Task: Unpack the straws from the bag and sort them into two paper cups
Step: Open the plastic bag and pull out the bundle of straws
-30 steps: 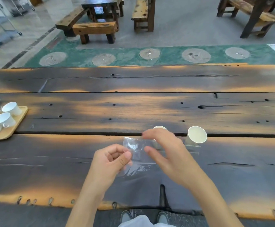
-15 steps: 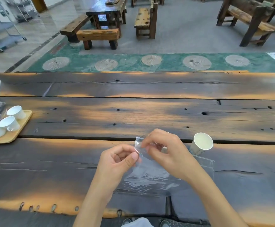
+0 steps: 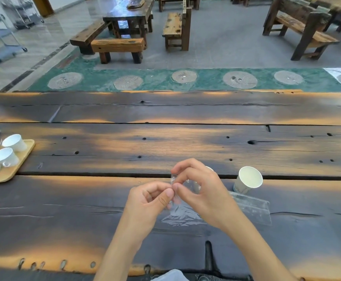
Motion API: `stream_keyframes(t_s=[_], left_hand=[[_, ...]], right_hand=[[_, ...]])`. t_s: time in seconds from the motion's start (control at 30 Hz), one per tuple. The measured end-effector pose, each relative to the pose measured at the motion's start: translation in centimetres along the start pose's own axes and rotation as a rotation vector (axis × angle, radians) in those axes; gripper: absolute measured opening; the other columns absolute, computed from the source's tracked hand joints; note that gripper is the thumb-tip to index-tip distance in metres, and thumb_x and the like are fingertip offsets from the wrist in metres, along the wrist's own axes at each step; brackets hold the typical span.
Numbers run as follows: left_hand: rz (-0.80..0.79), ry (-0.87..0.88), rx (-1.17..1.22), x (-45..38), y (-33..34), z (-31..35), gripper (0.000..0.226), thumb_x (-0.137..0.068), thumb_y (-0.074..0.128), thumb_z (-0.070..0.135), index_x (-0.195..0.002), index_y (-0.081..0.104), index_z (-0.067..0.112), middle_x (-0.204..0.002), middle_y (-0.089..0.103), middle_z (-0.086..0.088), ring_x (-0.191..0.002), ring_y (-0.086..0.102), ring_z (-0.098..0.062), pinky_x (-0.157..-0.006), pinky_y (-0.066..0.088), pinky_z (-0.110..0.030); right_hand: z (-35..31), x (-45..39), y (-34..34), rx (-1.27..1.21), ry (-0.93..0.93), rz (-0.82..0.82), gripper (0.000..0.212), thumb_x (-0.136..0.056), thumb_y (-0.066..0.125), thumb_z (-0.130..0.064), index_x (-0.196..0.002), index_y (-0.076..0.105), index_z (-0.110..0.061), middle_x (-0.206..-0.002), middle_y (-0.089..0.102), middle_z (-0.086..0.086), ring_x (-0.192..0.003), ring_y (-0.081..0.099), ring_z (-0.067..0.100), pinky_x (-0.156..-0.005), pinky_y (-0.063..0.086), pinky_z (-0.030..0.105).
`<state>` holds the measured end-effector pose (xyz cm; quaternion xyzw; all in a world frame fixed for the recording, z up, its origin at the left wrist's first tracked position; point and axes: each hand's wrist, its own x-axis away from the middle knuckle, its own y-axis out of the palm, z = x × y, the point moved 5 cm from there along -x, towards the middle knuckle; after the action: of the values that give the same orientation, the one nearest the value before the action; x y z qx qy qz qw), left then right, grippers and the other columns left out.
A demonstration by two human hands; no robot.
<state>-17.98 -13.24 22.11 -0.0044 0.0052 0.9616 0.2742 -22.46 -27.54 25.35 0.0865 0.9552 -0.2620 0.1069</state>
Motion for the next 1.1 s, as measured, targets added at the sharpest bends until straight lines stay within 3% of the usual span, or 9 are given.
stream_keyframes(t_s=[0.23, 0.37, 0.43, 0.53, 0.6, 0.77, 0.87, 0.97, 1.1], left_hand=[[-0.028, -0.004, -0.085, -0.1, -1.1, -0.9, 0.012, -0.087, 0.067, 0.023, -0.079, 0.072, 0.017, -0.071, 0.072, -0.009, -0.069, 0.065, -0.01, -0.069, 0.05, -0.018], [-0.06, -0.021, -0.157, -0.2, -1.5, -0.7, 0.025, -0.08, 0.073, 0.047, -0.095, 0.074, 0.028, -0.09, 0.076, -0.004, -0.086, 0.069, -0.013, -0.081, 0.053, -0.023], [-0.093, 0.012, -0.224, -0.8, -0.9, -0.1, 0.03, -0.078, 0.075, 0.049, -0.105, 0.072, 0.034, -0.098, 0.075, 0.005, -0.093, 0.068, -0.009, -0.085, 0.05, -0.018], [-0.106, 0.069, -0.263, -1.7, 0.7, 0.7, 0.012, -0.085, 0.075, 0.033, -0.095, 0.073, 0.029, -0.082, 0.07, 0.013, -0.08, 0.061, 0.002, -0.075, 0.045, -0.013], [-0.116, 0.073, -0.23, -2.1, 1.3, 0.9, 0.006, -0.089, 0.073, 0.025, -0.087, 0.074, 0.02, -0.072, 0.065, 0.007, -0.072, 0.055, 0.001, -0.07, 0.043, -0.016], [-0.083, 0.102, -0.192, -1.8, 0.6, 1.0, 0.017, -0.089, 0.07, 0.027, -0.073, 0.069, 0.021, -0.067, 0.063, 0.012, -0.065, 0.055, 0.0, -0.064, 0.042, -0.013], [0.032, 0.073, -0.111, -1.8, -0.9, 1.0, 0.018, -0.088, 0.071, 0.03, -0.076, 0.071, 0.016, -0.063, 0.062, 0.005, -0.062, 0.055, -0.007, -0.063, 0.044, -0.018], [0.117, 0.036, 0.023, -1.9, -2.2, 1.0, 0.023, -0.088, 0.072, 0.029, -0.08, 0.07, 0.008, -0.06, 0.059, -0.009, -0.06, 0.052, -0.018, -0.065, 0.043, -0.033], [0.197, 0.023, 0.165, -2.2, -2.9, 1.0, 0.026, -0.086, 0.063, 0.026, -0.083, 0.065, 0.0, -0.059, 0.057, -0.007, -0.056, 0.051, -0.015, -0.061, 0.045, -0.025]], right_hand=[[0.4, -0.8, -2.2, -0.188, 0.078, 0.065, 0.018, -0.097, 0.057, -0.006, -0.082, 0.057, -0.015, -0.103, 0.064, -0.007, -0.087, 0.057, 0.003, -0.076, 0.042, 0.013], [0.2, -0.9, -2.5, -0.277, 0.075, -0.022, 0.016, -0.099, 0.055, -0.014, -0.083, 0.056, -0.013, -0.098, 0.063, -0.005, -0.079, 0.052, 0.001, -0.073, 0.039, 0.013], [-0.4, -0.8, -1.7, -0.266, 0.043, -0.094, 0.016, -0.098, 0.054, -0.017, -0.082, 0.056, -0.015, -0.098, 0.06, -0.002, -0.08, 0.051, 0.002, -0.073, 0.039, 0.014], [-0.8, -0.9, -0.9, -0.259, 0.039, -0.133, 0.016, -0.097, 0.056, -0.018, -0.082, 0.058, -0.017, -0.101, 0.057, 0.0, -0.085, 0.058, 0.012, -0.078, 0.048, 0.029], [-0.7, -1.0, -1.0, -0.242, 0.038, -0.12, 0.016, -0.097, 0.058, -0.016, -0.081, 0.059, -0.02, -0.1, 0.057, -0.002, -0.084, 0.058, 0.011, -0.08, 0.049, 0.031], [1.3, -0.9, -2.9, -0.112, 0.106, 0.008, 0.014, -0.097, 0.06, -0.015, -0.084, 0.06, -0.017, -0.095, 0.063, 0.0, -0.084, 0.057, 0.01, -0.076, 0.043, 0.017], [4.3, 0.3, -5.8, -0.082, 0.251, 0.114, 0.001, -0.094, 0.065, -0.027, -0.093, 0.066, -0.027, -0.096, 0.07, -0.015, -0.091, 0.063, -0.001, -0.078, 0.044, 0.008], [8.0, 2.5, -8.6, -0.173, 0.36, 0.206, 0.011, -0.091, 0.067, -0.031, -0.101, 0.069, -0.029, -0.104, 0.074, -0.018, -0.097, 0.069, 0.001, -0.081, 0.048, 0.011], [11.2, 4.8, -7.7, -0.59, 0.429, 0.221, 0.052, -0.074, 0.078, -0.048, -0.11, 0.067, -0.011, -0.103, 0.076, 0.016, -0.082, 0.074, 0.03, -0.081, 0.055, 0.033]])
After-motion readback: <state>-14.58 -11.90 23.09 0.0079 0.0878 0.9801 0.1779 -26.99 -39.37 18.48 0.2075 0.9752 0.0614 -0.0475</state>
